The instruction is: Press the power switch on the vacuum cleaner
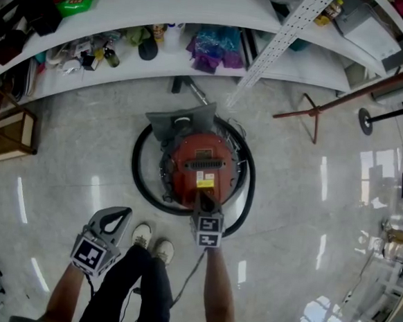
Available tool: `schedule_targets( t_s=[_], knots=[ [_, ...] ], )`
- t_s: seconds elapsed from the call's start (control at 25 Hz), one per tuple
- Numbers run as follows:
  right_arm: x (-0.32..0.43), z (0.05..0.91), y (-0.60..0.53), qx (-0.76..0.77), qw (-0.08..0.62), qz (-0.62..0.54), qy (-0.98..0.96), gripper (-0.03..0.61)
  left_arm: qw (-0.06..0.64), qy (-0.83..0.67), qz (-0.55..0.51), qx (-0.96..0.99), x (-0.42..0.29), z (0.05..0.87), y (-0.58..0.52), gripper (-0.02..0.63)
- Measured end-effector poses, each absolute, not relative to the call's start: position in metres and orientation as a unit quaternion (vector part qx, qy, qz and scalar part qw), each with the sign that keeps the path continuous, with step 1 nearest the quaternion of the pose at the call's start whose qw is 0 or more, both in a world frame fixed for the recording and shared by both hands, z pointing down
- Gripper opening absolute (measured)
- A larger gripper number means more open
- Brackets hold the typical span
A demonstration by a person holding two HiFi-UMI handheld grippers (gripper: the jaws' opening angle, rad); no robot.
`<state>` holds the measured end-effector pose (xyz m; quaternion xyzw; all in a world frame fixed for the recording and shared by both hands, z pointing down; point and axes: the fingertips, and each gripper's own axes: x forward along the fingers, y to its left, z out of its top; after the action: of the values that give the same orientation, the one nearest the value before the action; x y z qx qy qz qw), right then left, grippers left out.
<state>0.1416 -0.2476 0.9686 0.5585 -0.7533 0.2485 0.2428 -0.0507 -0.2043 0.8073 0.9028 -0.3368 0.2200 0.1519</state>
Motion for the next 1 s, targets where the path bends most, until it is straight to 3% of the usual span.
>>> schedule_targets(
  t_s=[1.0],
  knots=[
    [0.141, 0.927, -0.236, 0.544, 0.223, 0.27, -0.763, 0.009, 0.145, -0.342, 0.203, 0.906, -0.049, 0.769, -0.21, 0.009]
  ],
)
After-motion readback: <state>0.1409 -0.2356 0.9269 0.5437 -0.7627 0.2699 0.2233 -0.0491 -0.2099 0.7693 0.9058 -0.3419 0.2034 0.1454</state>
